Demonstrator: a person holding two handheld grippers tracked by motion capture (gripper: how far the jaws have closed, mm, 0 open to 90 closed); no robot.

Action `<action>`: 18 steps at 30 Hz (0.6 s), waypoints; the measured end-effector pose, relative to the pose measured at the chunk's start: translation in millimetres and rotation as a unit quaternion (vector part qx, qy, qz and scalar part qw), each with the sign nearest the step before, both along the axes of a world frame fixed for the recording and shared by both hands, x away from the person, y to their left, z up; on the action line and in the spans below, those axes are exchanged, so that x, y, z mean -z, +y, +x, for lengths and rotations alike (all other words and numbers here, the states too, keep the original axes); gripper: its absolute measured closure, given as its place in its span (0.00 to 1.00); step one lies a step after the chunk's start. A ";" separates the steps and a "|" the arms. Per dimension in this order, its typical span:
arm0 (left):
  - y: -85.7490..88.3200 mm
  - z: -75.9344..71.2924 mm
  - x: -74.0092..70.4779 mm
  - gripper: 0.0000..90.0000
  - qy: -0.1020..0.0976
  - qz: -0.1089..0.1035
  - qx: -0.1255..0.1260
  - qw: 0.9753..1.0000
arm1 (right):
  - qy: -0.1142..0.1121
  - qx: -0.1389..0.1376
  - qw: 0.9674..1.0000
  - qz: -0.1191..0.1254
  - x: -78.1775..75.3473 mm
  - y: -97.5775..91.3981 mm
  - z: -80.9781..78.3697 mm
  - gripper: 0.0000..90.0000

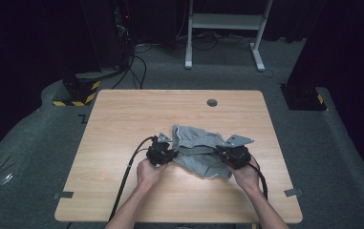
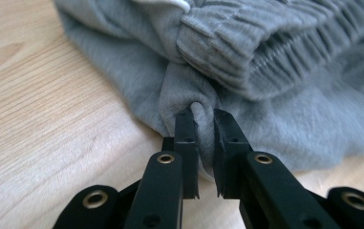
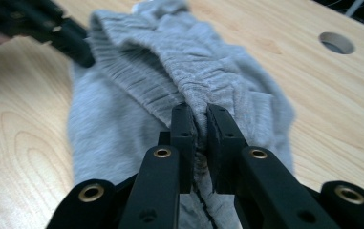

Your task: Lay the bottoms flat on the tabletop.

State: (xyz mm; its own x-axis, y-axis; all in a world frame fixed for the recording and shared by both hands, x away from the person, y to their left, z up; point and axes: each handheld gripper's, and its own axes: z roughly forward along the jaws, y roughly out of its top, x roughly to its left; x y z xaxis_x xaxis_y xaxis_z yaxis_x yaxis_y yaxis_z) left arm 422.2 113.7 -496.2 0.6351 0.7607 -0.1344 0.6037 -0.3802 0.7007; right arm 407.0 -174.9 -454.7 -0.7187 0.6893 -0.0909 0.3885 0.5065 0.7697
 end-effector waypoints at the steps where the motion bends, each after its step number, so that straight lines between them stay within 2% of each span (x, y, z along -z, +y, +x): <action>1: 1.3 -4.1 -1.0 0.91 -0.003 0.000 0.004 1.000 | -0.002 0.005 1.000 0.002 -1.5 -2.2 0.3 0.92; 4: 5.1 -18.9 -1.6 0.91 -0.007 0.000 0.014 1.000 | -0.009 0.019 1.000 0.009 -6.4 -10.5 2.7 0.92; 6: 4.2 -30.6 -2.0 0.91 -0.019 0.021 0.023 0.999 | -0.010 0.024 1.000 0.009 -7.7 -12.6 3.7 0.92; 9: 7.1 -42.9 -1.9 0.91 -0.021 0.019 0.029 0.999 | -0.012 0.046 0.999 0.010 -12.0 -21.6 10.3 0.92; 10: 9.3 -48.4 -1.2 0.91 -0.016 0.011 0.030 0.999 | -0.009 0.054 0.998 0.012 -12.1 -24.1 13.0 0.92; 11: 9.3 -48.4 -1.2 0.91 -0.016 0.011 0.030 0.999 | -0.009 0.054 0.998 0.012 -12.1 -24.1 13.0 0.92; 12: 11.5 -53.6 -0.3 0.91 -0.016 0.013 0.034 0.999 | 0.001 0.072 0.997 0.020 -10.1 -29.9 20.7 0.92; 13: 11.5 -53.6 -0.3 0.91 -0.016 0.013 0.034 0.999 | 0.001 0.072 0.997 0.020 -10.1 -29.9 20.7 0.92; 15: 14.6 -58.3 1.1 0.91 -0.012 0.004 0.035 0.999 | 0.021 0.094 0.995 0.028 -5.0 -35.3 30.2 0.92; 16: 16.5 -60.5 1.7 0.91 -0.009 0.000 0.038 0.999 | 0.046 0.111 0.993 0.024 3.9 -38.7 40.1 0.92; 17: 16.5 -60.5 1.7 0.91 -0.009 0.000 0.038 0.999 | 0.046 0.111 0.993 0.024 3.9 -38.7 40.1 0.92; 18: 16.7 -61.0 1.5 0.90 -0.009 -0.002 0.039 0.999 | 0.070 0.120 0.990 0.008 14.2 -37.3 47.3 0.90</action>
State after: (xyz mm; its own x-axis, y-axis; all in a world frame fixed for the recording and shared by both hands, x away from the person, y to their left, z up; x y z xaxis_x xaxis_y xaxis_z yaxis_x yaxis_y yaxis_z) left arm 361.2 130.4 -497.7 0.6945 0.7083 -0.1262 0.5599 -0.4220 0.7130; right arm 454.3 -212.2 -468.9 -0.5385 0.8426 0.0098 0.6000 0.3753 0.7065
